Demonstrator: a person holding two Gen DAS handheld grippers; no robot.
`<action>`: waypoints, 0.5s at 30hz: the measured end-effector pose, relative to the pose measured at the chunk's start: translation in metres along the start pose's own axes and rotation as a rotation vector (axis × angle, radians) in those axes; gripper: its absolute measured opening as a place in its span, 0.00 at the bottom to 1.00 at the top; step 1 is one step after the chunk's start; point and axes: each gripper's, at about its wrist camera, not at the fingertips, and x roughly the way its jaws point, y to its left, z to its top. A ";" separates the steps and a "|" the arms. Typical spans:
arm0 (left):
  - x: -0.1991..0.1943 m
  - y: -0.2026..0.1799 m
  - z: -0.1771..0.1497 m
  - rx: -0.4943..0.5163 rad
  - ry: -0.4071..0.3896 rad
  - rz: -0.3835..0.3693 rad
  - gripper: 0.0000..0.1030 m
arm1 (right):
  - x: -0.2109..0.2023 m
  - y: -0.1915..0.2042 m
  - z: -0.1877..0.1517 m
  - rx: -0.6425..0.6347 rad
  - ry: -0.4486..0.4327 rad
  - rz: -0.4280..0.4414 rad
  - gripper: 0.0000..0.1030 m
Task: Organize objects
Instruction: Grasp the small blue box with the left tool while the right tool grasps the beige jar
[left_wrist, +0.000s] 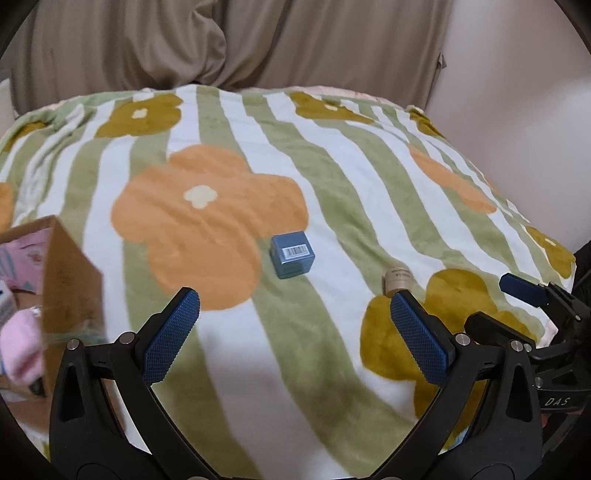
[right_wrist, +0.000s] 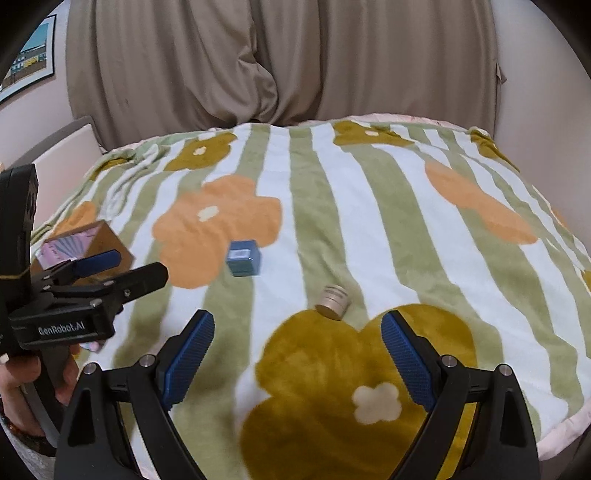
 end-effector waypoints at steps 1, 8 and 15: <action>0.006 0.000 0.001 0.001 0.001 0.002 1.00 | 0.006 -0.005 0.000 0.006 0.006 -0.001 0.88; 0.056 -0.005 0.011 0.011 0.039 0.002 0.96 | 0.046 -0.026 -0.001 0.040 0.054 0.010 0.88; 0.101 -0.002 0.015 0.005 0.078 0.003 0.89 | 0.081 -0.031 0.001 0.033 0.091 -0.006 0.85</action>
